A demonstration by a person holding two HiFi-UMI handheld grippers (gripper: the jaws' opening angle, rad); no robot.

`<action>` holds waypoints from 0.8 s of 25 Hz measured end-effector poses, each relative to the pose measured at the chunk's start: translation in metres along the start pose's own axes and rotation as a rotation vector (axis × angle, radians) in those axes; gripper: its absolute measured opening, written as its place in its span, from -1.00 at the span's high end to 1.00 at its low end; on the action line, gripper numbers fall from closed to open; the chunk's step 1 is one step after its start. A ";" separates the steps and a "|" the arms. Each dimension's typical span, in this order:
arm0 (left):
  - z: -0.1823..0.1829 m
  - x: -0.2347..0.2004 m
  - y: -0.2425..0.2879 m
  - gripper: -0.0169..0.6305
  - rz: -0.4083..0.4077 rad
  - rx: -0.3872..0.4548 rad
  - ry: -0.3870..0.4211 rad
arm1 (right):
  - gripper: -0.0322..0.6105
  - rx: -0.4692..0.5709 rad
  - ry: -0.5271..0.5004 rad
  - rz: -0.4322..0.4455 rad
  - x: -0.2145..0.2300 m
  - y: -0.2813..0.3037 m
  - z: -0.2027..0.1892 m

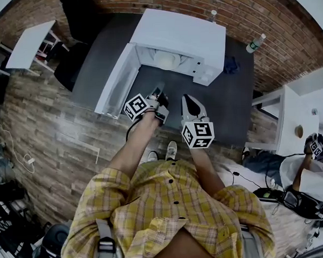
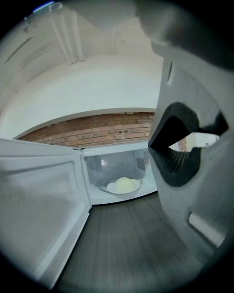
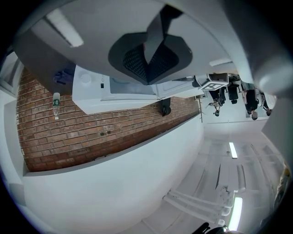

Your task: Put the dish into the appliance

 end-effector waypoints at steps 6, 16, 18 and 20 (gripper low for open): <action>-0.007 0.034 -0.015 0.95 -0.053 -0.035 0.139 | 0.89 -0.011 -0.010 0.011 -0.007 -0.004 -0.003; -0.030 0.095 -0.046 0.95 -0.027 -0.133 0.683 | 0.89 0.004 -0.022 0.021 -0.020 -0.014 0.001; -0.034 0.108 -0.052 0.95 -0.014 -0.125 0.799 | 0.89 0.006 -0.022 0.022 -0.022 -0.016 0.002; -0.036 0.119 -0.059 0.95 0.003 -0.110 0.899 | 0.89 0.013 -0.024 0.024 -0.024 -0.018 0.003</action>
Point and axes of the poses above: the fingertips, and each gripper's own axes: y forward along the fingers, x to its right, z out of its top, the point moved 7 cm from there along -y, backward along the fingers, and after that the axes turned 3 degrees about y, right-handed, at the moved point
